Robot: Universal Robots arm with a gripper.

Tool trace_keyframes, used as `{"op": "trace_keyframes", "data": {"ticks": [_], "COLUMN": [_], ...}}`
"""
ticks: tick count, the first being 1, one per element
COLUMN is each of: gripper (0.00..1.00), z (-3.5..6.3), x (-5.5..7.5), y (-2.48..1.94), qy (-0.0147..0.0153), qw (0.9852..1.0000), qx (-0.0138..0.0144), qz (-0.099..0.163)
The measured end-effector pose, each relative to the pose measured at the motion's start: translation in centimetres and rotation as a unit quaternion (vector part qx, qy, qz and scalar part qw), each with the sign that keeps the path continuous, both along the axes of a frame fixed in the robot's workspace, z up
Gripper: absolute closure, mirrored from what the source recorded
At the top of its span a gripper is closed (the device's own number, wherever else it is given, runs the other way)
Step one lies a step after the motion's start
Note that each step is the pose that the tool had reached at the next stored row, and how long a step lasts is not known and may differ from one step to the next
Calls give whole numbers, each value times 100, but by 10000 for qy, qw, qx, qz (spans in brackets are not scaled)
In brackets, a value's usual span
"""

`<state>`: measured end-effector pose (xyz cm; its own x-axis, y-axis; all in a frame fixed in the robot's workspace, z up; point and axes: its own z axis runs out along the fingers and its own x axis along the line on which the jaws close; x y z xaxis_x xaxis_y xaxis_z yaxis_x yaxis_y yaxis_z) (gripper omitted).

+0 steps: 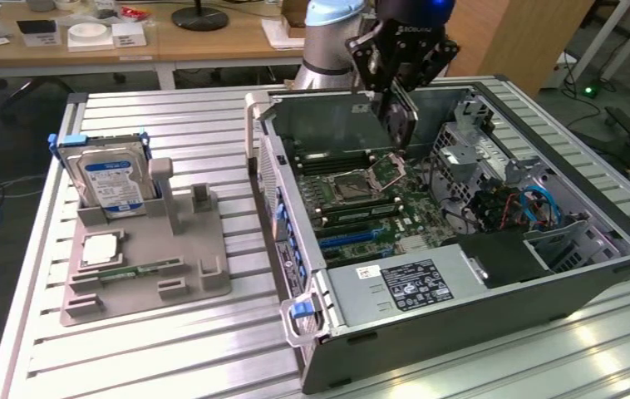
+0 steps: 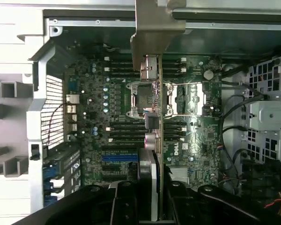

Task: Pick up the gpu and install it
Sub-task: 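Pick up the gpu and move the gpu toward the slot, then insert the gpu into the slot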

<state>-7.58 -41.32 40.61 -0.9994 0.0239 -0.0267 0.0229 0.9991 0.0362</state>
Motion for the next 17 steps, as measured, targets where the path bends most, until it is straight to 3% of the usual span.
{"op": "trace_keyframes", "data": {"ticks": [6, 17], "gripper": [72, 72], "z": [-1, -1], "x": [181, 183], "y": [0, 0], "qy": [0, 0], "qw": [10000, 10000], "qx": [-1, 0], "qz": [0, 0]}}
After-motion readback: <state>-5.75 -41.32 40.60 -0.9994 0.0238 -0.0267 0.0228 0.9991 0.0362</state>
